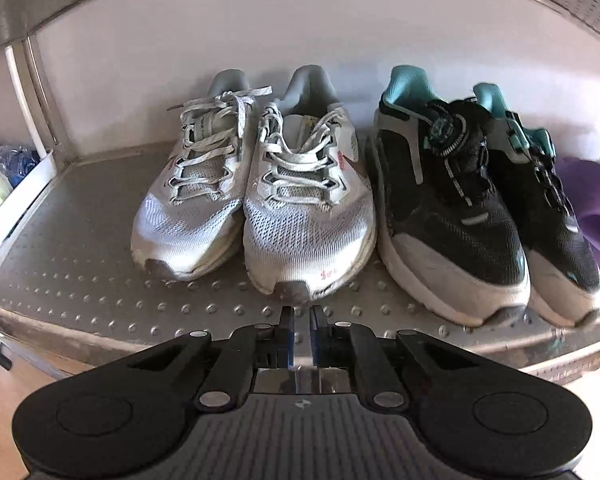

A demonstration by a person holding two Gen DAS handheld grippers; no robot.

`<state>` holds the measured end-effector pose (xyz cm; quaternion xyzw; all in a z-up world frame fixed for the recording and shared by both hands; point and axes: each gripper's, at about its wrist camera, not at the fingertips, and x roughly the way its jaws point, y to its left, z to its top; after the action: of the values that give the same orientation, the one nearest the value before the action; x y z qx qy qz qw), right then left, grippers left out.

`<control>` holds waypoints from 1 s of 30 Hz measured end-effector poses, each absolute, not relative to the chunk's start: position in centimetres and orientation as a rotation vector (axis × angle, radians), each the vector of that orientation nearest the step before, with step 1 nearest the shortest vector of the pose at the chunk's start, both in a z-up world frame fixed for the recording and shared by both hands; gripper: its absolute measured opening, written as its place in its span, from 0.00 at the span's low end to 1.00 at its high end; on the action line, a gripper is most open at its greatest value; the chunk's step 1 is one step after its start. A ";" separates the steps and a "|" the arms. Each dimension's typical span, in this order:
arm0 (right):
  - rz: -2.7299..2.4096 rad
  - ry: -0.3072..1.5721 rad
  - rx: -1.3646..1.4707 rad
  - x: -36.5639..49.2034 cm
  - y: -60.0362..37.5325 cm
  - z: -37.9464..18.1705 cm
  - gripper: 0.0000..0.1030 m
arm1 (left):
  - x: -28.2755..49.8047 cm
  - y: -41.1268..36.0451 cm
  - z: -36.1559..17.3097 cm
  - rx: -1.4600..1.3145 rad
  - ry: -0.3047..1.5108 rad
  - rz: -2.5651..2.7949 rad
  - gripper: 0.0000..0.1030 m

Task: Organize scattered shoes
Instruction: 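Push the white sneakers into line with the closed right tool, then lower the right tool to the white-and-black sneakers and grasp both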

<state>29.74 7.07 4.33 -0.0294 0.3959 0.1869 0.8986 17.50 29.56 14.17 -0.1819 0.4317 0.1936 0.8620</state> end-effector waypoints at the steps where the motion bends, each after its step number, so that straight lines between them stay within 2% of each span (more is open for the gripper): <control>1: 0.406 0.827 -0.052 29.3 7.1 4.6 0.17 | 17.3 29.9 14.2 -0.380 0.907 0.415 0.86; 3: 0.528 0.841 -0.039 26.7 7.8 5.4 0.19 | 16.8 30.9 14.1 -0.380 0.919 0.443 0.86; 5: 0.660 0.881 -0.041 24.8 9.1 5.1 0.37 | 16.1 32.2 14.0 -0.393 0.926 0.473 0.86; 6: 0.719 0.928 -0.045 24.0 10.0 4.4 0.58 | 15.8 32.8 14.0 -0.401 0.927 0.485 0.86; 7: 0.759 0.995 -0.046 23.2 11.0 3.2 0.66 | 15.4 33.3 14.1 -0.408 0.925 0.496 0.86; 11: 0.755 1.257 -0.095 21.8 14.8 -2.5 0.68 | 14.1 35.1 14.4 -0.452 0.910 0.530 0.86; 13: 0.718 1.333 -0.052 22.0 16.8 -5.4 0.79 | 13.6 35.5 14.5 -0.457 0.904 0.526 0.86; 15: 0.675 1.354 0.030 22.6 18.1 -7.2 0.80 | 13.2 35.9 14.6 -0.458 0.901 0.527 0.87; 16: 0.672 1.372 0.061 23.0 18.7 -8.0 0.77 | 13.1 36.2 14.6 -0.463 0.902 0.528 0.87; 17: 0.668 1.389 0.091 23.3 19.3 -8.8 0.71 | 12.9 36.5 14.5 -0.473 0.903 0.528 0.87; 19: 0.651 1.421 0.111 23.8 20.5 -10.6 0.51 | 12.6 36.9 14.5 -0.487 0.904 0.530 0.87; 20: 0.612 1.434 0.090 24.2 21.6 -12.1 0.50 | 12.4 37.2 14.5 -0.492 0.906 0.530 0.87; 23: 0.520 1.439 0.016 24.7 23.7 -15.4 0.50 | 12.1 37.6 14.5 -0.496 0.905 0.532 0.87; 25: 0.485 1.452 0.036 25.1 24.3 -17.0 0.64 | 12.0 37.8 14.4 -0.501 0.908 0.535 0.87; 26: 0.475 1.464 0.056 25.2 24.6 -17.7 0.68 | 11.9 38.0 14.3 -0.506 0.910 0.537 0.87; 30: 0.430 1.444 0.011 25.3 26.8 -20.3 0.70 | 11.9 38.2 14.1 -0.505 0.916 0.541 0.87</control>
<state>25.26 26.80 -20.30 0.0048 0.6556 0.1953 0.7294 11.93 38.18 14.06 -0.2380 0.4321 0.2553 0.8315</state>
